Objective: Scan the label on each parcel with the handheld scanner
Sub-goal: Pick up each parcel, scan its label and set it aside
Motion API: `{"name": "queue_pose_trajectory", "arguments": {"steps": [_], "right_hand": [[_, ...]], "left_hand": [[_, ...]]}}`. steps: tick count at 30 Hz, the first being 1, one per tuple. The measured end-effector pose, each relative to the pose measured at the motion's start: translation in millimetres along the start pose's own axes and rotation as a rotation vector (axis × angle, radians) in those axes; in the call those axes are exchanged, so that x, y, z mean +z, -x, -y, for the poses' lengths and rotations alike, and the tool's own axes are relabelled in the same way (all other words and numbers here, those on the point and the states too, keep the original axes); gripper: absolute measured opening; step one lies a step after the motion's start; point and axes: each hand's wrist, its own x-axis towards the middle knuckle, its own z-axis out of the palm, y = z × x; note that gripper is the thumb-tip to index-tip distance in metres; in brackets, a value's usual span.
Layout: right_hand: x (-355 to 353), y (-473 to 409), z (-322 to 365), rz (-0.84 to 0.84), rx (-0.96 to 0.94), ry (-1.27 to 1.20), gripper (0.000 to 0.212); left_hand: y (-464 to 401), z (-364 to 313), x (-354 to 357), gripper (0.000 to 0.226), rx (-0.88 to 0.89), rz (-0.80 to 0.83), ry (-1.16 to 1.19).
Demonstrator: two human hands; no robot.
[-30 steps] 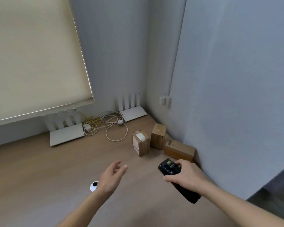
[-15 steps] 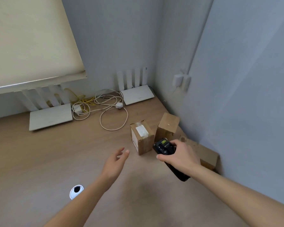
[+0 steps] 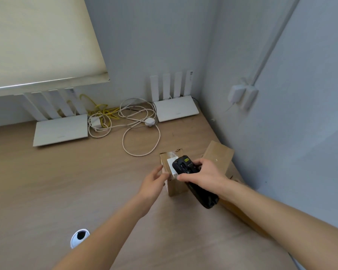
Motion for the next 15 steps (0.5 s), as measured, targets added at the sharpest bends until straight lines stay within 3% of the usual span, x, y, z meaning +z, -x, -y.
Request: {"name": "queue_pose_trajectory", "arguments": {"steps": [7, 15], "right_hand": [[2, 24, -7, 0.001, 0.055, -0.2, 0.094], [0, 105, 10, -0.066, -0.004, -0.337, 0.074]], "left_hand": [[28, 4, 4, 0.008, -0.005, -0.058, 0.118], [102, 0, -5, 0.045, 0.079, -0.109, 0.264]]}}
